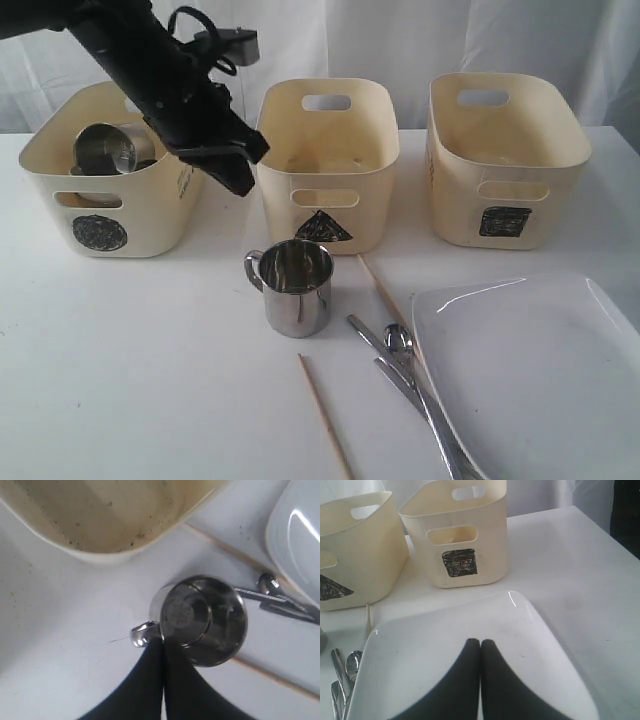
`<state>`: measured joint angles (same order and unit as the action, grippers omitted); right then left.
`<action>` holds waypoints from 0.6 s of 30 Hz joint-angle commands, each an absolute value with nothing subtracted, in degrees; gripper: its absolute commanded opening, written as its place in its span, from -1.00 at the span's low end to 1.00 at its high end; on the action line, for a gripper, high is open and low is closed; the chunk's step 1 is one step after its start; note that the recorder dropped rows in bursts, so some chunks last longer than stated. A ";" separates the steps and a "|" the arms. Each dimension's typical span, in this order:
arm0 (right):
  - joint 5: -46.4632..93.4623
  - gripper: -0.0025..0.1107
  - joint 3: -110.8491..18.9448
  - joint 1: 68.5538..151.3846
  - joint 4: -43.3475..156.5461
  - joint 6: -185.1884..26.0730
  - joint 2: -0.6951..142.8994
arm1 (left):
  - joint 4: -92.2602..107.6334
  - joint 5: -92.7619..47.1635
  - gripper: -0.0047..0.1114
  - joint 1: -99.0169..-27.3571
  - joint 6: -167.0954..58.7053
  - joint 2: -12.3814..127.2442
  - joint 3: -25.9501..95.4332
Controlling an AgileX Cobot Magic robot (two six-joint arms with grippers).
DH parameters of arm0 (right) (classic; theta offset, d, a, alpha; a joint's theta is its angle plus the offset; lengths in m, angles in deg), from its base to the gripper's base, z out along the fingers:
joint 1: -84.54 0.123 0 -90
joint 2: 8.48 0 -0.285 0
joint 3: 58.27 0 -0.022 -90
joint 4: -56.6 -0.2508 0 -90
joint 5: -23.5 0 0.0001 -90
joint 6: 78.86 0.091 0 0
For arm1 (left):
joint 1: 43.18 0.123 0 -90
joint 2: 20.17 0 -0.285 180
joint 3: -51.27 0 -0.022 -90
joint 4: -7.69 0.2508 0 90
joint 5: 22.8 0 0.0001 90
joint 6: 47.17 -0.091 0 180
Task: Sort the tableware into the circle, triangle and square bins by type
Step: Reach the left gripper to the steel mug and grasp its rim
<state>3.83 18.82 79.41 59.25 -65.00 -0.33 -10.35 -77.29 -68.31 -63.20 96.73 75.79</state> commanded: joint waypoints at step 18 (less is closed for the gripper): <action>4.21 -0.96 18.94 79.33 59.42 -64.94 -0.70 | -3.71 -79.97 0.17 -69.03 -60.91 105.01 75.79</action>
